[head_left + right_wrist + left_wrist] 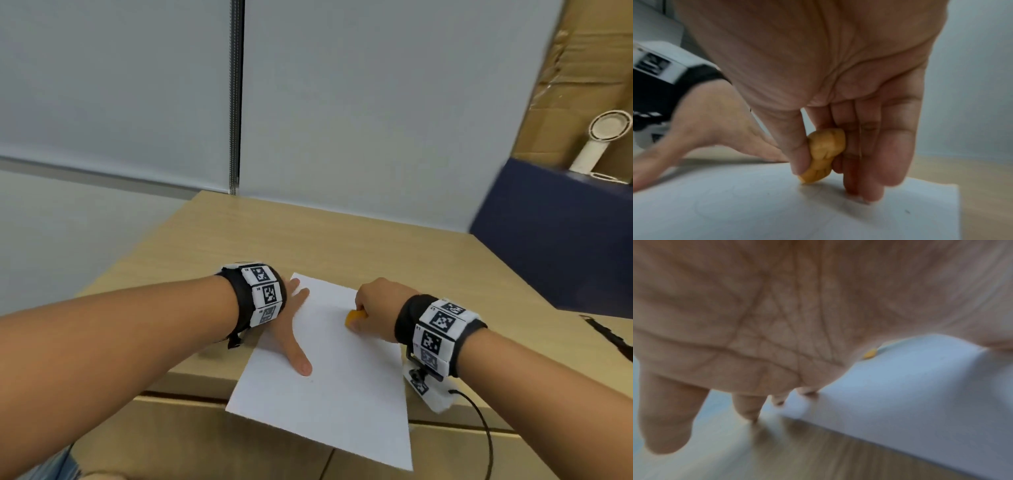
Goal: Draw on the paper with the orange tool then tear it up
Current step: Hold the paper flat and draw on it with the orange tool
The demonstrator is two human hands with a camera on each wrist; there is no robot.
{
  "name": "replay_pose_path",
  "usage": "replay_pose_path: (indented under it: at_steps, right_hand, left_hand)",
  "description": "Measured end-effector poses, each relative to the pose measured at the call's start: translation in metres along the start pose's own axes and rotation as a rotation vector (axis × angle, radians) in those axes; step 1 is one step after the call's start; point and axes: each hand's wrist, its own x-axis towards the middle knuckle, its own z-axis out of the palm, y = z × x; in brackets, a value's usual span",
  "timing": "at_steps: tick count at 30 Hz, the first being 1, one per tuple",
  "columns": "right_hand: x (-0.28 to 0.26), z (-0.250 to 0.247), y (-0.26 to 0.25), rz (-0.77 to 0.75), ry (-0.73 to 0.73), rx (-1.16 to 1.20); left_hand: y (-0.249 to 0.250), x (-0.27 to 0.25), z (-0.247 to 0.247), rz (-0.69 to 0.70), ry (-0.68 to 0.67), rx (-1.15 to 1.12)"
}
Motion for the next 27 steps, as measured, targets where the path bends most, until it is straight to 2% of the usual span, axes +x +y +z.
replay_pose_path:
  at_steps: [3,5,11,14,17,21,25,27]
  right_hand:
    - [0.006,-0.004,-0.004,-0.026,0.022,-0.039]
    - [0.013,-0.006,-0.009,-0.062,0.033,-0.020]
    - [0.031,-0.013,-0.017,-0.253,0.033,-0.119]
    - [0.036,-0.011,-0.016,-0.344,0.068,-0.244]
    - [0.036,-0.011,-0.016,-0.395,0.125,-0.286]
    - [0.031,-0.015,-0.026,-0.380,0.100,-0.050]
    - [0.022,-0.016,-0.050,-0.463,-0.001,0.066]
    - [0.020,-0.013,-0.058,-0.513,-0.011,0.124]
  left_hand:
    - [0.011,-0.026,0.006,-0.054,0.116,0.103]
    - [0.011,-0.041,0.009,-0.016,0.163,0.204]
    - [-0.006,-0.068,-0.001,0.067,0.098,0.310]
    - [-0.026,-0.057,-0.019,0.061,0.117,0.286]
    - [-0.041,-0.032,-0.032,0.130,0.085,0.182]
    - [-0.037,-0.001,-0.034,0.237,-0.033,0.097]
    - [-0.026,0.011,-0.022,0.306,-0.024,0.062]
    - [-0.026,0.016,-0.017,0.280,-0.024,0.071]
